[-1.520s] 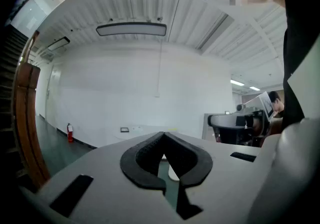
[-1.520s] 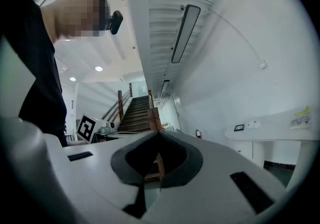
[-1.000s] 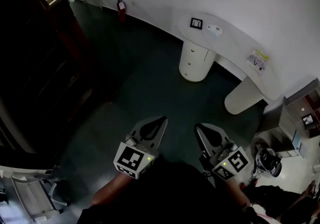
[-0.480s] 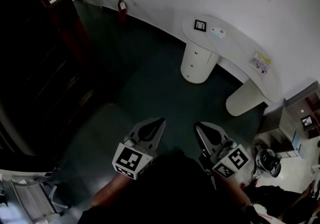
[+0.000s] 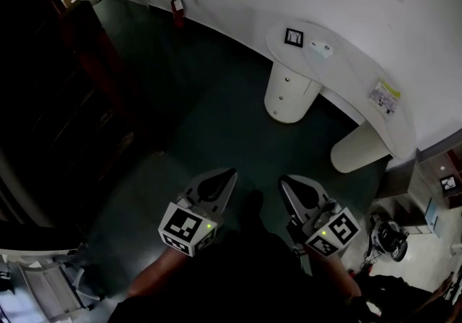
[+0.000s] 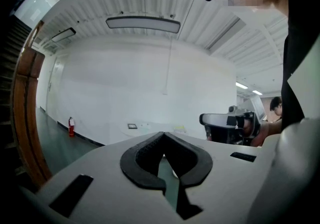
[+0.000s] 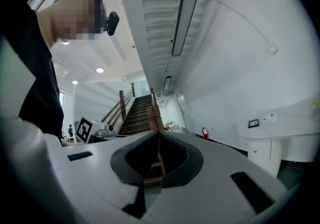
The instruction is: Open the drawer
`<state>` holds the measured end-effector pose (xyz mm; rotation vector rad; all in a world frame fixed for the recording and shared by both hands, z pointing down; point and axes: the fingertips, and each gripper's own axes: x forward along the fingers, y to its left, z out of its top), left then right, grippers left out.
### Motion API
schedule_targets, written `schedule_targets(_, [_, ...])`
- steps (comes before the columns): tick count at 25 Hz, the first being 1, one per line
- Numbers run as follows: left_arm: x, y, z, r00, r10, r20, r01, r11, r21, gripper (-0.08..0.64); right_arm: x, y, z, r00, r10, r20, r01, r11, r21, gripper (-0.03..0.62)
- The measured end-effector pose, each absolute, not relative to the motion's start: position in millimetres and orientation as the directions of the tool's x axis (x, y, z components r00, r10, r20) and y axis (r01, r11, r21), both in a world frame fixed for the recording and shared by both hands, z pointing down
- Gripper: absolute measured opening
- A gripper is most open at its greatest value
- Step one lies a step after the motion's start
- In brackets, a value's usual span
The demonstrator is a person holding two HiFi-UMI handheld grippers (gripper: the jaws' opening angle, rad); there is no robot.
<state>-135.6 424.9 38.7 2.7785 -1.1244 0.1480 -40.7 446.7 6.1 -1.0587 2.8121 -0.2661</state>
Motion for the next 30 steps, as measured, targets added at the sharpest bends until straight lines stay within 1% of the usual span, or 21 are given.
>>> schedule_targets(2, [-127,403,38,0.720,-0.679,0.144,-0.694,-0.711,0.116,0.011,-32,423,8,-0.747,-0.662,-0.058,-0.639,0.739,-0.215,0.017])
schedule_targets(10, [-92,301,29,0.725,-0.674,0.140,-0.687,-0.723,0.077,0.011,6,321,7,-0.740,-0.668,-0.077,-0.638,0.734,-0.234,0.017])
schedule_targets(15, [-71,245,31,0.727,-0.667,0.161,-0.684,-0.724,0.089,0.011,27,267,3,-0.737,-0.671,-0.078,-0.641,0.732,-0.232,0.017])
schedule_targets(24, [-35,172,30,0.748,-0.640,0.178,-0.660,-0.745,0.097,0.011,67,205,12,-0.705,-0.707,-0.056,-0.672,0.691,-0.265,0.017])
schedule_targets(30, [-22,132,38,0.772,-0.605,0.195,-0.630,-0.769,0.107,0.011,79,172,23,-0.674,-0.738,-0.032,-0.705,0.654,-0.275,0.017])
